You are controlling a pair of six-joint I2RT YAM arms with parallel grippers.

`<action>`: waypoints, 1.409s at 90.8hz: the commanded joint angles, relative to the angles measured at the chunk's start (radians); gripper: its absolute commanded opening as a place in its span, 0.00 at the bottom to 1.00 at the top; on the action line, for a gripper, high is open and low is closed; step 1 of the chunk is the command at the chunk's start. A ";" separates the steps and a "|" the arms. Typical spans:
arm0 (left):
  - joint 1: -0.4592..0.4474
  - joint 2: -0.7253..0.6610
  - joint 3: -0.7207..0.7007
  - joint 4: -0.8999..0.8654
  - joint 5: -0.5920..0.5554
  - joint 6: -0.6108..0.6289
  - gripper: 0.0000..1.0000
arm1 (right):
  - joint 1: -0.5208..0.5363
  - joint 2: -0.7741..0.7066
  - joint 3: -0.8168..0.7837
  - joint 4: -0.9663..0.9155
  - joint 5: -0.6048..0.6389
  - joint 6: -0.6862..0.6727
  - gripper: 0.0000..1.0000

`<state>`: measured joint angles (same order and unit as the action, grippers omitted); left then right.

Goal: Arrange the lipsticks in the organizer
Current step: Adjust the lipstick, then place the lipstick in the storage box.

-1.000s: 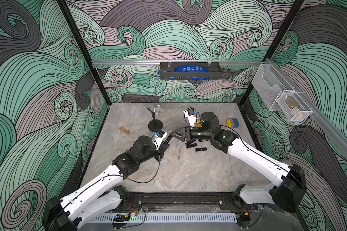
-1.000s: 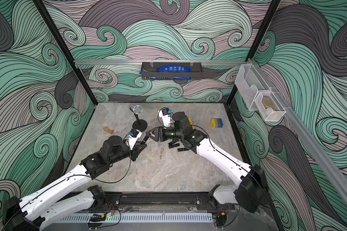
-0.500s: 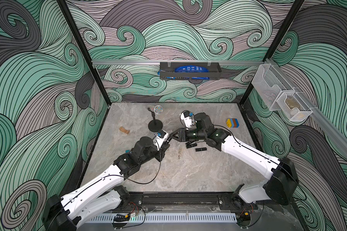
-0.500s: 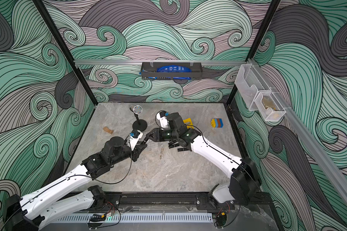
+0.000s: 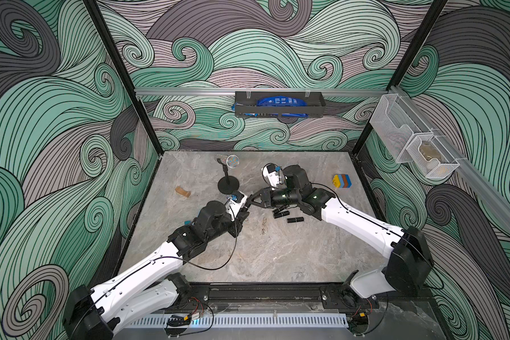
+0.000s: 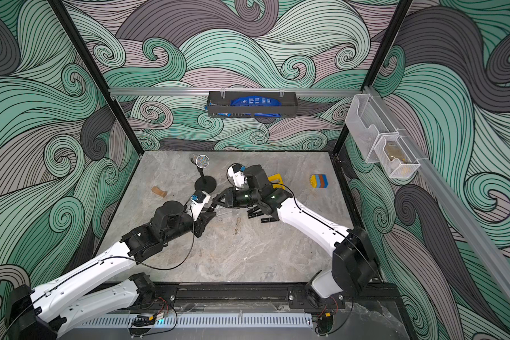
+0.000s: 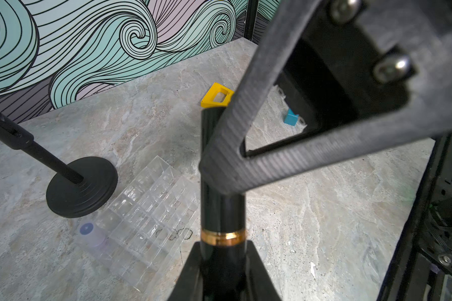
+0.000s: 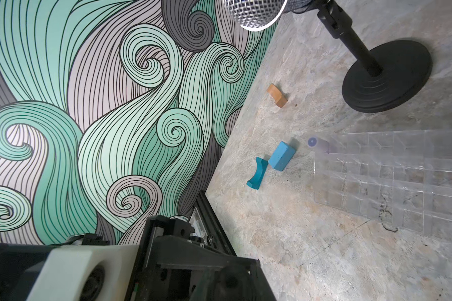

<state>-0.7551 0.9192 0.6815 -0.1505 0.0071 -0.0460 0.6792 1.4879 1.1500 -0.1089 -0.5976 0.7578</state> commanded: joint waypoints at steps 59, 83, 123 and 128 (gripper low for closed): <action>0.170 -0.079 0.177 -0.376 -0.098 -0.215 0.56 | -0.126 -0.040 -0.191 0.364 -0.028 0.063 0.03; 0.317 -0.043 0.193 -0.448 -0.026 -0.287 0.54 | -0.103 0.027 -0.253 0.577 -0.017 0.144 0.00; 0.380 -0.041 0.069 -0.367 -0.125 -0.431 0.53 | 0.182 0.279 0.095 0.195 0.872 -0.230 0.00; 0.390 -0.052 0.054 -0.364 -0.140 -0.433 0.53 | 0.197 0.303 0.109 0.209 0.887 -0.250 0.00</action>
<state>-0.3859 0.8917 0.7506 -0.5297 -0.0731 -0.4477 0.8581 1.7428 1.2316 0.1345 0.1207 0.5999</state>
